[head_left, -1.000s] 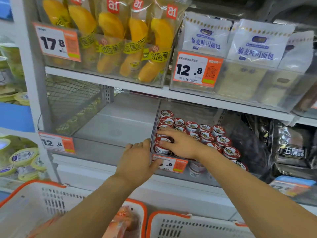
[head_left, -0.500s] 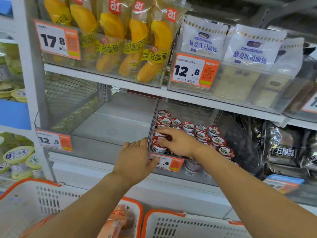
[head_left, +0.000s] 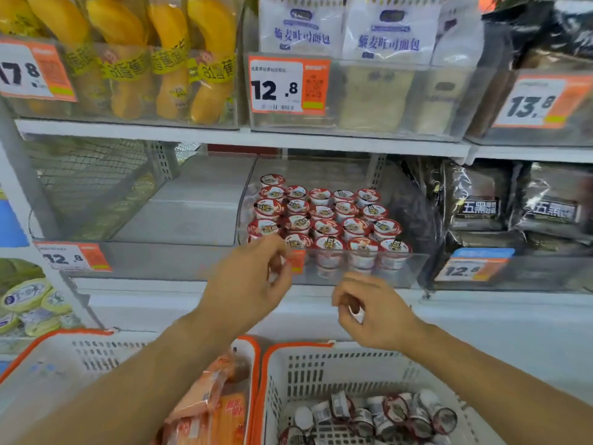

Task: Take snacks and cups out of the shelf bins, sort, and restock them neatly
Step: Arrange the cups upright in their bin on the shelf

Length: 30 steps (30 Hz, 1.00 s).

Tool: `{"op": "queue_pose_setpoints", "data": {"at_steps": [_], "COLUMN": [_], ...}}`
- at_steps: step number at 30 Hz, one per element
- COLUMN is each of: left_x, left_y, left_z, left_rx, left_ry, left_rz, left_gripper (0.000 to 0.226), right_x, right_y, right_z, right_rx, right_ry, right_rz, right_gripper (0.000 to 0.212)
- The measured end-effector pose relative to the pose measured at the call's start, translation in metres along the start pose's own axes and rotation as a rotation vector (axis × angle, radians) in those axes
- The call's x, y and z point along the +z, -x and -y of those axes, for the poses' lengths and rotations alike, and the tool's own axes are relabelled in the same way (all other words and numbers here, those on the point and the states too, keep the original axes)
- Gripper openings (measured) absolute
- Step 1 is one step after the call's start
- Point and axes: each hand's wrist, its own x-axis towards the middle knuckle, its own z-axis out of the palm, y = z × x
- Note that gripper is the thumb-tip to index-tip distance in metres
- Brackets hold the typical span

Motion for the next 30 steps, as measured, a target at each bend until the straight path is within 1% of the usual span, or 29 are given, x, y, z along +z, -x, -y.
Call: {"op": "queue_pose_setpoints", "data": {"at_steps": [1,2,3,4,5,6,7,9,10,11,12,13,14,15,16,18,19,21,22,24,26,28,30], "left_x": [0.012,0.03,0.051,0.07,0.089,0.107,0.126,0.163,0.181,0.197,0.213,0.228,0.24,0.251,0.263,0.282,0.291,0.303,0.308,0.317,0.321,0.325,0.325], "left_y": [0.005,0.012,0.021,0.031,0.042,0.054,0.066,0.089,0.1,0.111,0.123,0.136,0.149,0.163,0.176,0.198,0.205,0.213,0.216,0.226,0.235,0.24,0.24], "left_z": [-0.004,-0.006,-0.007,-0.007,-0.004,-0.001,0.004,0.011,0.016,0.019,0.024,0.03,0.035,0.042,0.048,0.058,0.06,0.055,0.054,0.053,0.054,0.057,0.057], "left_rx": [0.0,0.001,0.0,-0.019,-0.048,-0.081,-0.125,-0.239,-0.309,-0.379,-0.458,-0.546,-0.625,-0.686,-0.711,-0.695,-0.68,-0.664,-0.643,-0.595,-0.544,-0.505,-0.506], "left_ry": [0.016,0.024,0.021,-0.001,-0.03,-0.047,-0.039,0.012,0.022,0.018,0.018,0.037,0.056,0.058,0.038,-0.02,-0.02,0.031,0.056,0.074,0.061,0.04,0.049], "left_rz": [0.163,0.347,0.527,0.689,0.815,0.91,0.983,1.091,1.121,1.128,1.121,1.11,1.105,1.124,1.155,1.175,1.154,1.134,1.143,1.164,1.164,1.151,1.142], "left_gripper": [0.013,0.012,0.012,0.017,0.023,0.028,0.03,0.031,0.033,0.036,0.042,0.051,0.062,0.072,0.082,0.098,0.098,0.09,0.086,0.075,0.059,0.049,0.045], "right_x": [0.01,0.019,0.028,0.038,0.05,0.06,0.068,0.085,0.094,0.103,0.109,0.118,0.125,0.132,0.136,0.144,0.151,0.166,0.173,0.181,0.182,0.181,0.181], "right_y": [0.012,0.029,0.049,0.072,0.099,0.125,0.148,0.186,0.198,0.206,0.212,0.214,0.217,0.22,0.222,0.223,0.223,0.225,0.228,0.234,0.242,0.251,0.258], "right_z": [-0.018,-0.04,-0.06,-0.078,-0.094,-0.105,-0.111,-0.119,-0.121,-0.122,-0.123,-0.127,-0.13,-0.133,-0.135,-0.137,-0.138,-0.14,-0.141,-0.141,-0.138,-0.137,-0.136], "right_rx": [0.137,0.335,0.522,0.646,0.703,0.722,0.755,0.844,0.884,0.885,0.899,0.863,0.87,0.879,0.882,0.819,0.805,0.806,0.798,0.721,0.647,0.568,0.529], "right_ry": [0.024,0.039,0.073,0.093,0.097,0.09,0.056,-0.001,-0.031,-0.045,-0.053,-0.02,-0.055,-0.129,-0.157,-0.159,-0.184,-0.173,-0.131,-0.012,0.085,0.153,0.165], "right_rz": [0.142,0.319,0.535,0.733,0.862,0.911,0.9,0.814,0.768,0.707,0.659,0.667,0.674,0.706,0.702,0.661,0.652,0.735,0.794,0.896,0.982,1.013,0.979], "right_gripper": [0.008,0.012,0.02,0.026,0.027,0.023,0.017,0.01,0.019,0.024,0.022,0.018,0.029,0.046,0.058,0.074,0.08,0.087,0.085,0.079,0.081,0.081,0.069]}}
